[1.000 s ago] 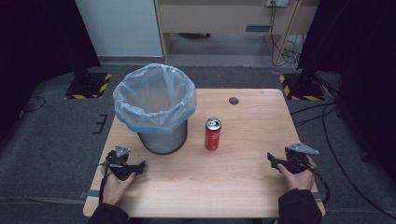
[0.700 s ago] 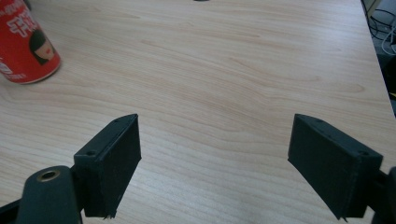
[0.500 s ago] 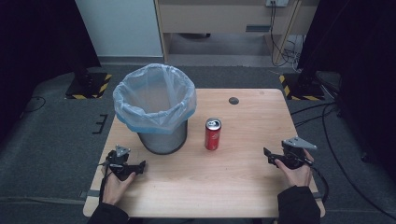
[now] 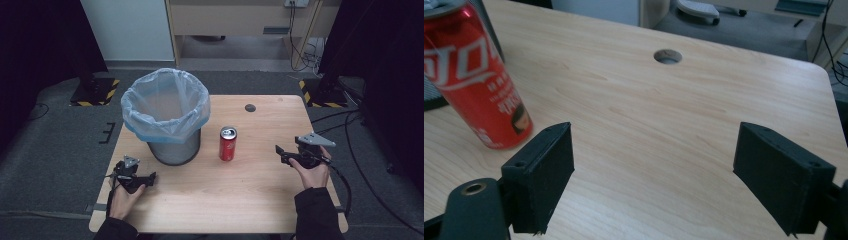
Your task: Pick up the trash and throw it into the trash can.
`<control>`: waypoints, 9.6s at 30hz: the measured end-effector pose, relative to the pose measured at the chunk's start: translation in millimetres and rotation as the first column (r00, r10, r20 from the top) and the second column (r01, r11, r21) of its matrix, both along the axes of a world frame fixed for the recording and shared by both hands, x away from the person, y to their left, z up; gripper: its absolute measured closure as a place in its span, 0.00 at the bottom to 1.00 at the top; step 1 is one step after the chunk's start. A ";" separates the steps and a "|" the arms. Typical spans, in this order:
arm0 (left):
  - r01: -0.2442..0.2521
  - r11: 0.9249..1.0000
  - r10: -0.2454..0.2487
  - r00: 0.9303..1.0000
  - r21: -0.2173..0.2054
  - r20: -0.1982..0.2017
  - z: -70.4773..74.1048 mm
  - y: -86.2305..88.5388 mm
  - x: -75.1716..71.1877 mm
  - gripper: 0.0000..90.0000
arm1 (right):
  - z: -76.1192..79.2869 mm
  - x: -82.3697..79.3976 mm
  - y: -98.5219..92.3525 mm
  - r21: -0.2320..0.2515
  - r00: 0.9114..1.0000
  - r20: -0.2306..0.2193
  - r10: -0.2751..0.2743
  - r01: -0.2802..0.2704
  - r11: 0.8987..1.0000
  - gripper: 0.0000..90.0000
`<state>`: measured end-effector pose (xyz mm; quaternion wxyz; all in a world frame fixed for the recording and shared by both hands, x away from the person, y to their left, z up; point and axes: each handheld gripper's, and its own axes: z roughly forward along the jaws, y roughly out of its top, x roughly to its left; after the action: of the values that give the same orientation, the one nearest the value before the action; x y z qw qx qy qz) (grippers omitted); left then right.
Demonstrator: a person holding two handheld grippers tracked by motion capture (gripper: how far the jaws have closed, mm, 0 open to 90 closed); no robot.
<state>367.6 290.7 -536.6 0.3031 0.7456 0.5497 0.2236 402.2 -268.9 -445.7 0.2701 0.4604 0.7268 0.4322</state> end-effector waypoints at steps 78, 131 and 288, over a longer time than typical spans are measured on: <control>-0.002 1.000 0.002 1.000 0.000 0.000 0.0 -1.1 1.5 0.00 | -39.9 38.7 148.3 0.145 0.960 0.055 0.273 -0.279 0.949 0.19; 0.002 1.000 -0.002 1.000 0.001 0.000 0.0 -1.4 2.3 0.00 | 59.2 13.8 128.9 0.236 0.896 0.285 0.341 -0.410 0.881 0.36; -0.004 1.000 0.004 1.000 0.000 0.001 -0.1 -3.8 4.3 0.00 | -65.4 -2.1 68.7 -0.068 0.971 -0.123 0.205 -0.215 0.974 0.13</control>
<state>371.9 286.9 -536.7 0.3028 0.7443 0.5512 0.2246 400.2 -200.2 -511.1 0.1992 0.3936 0.8027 0.4013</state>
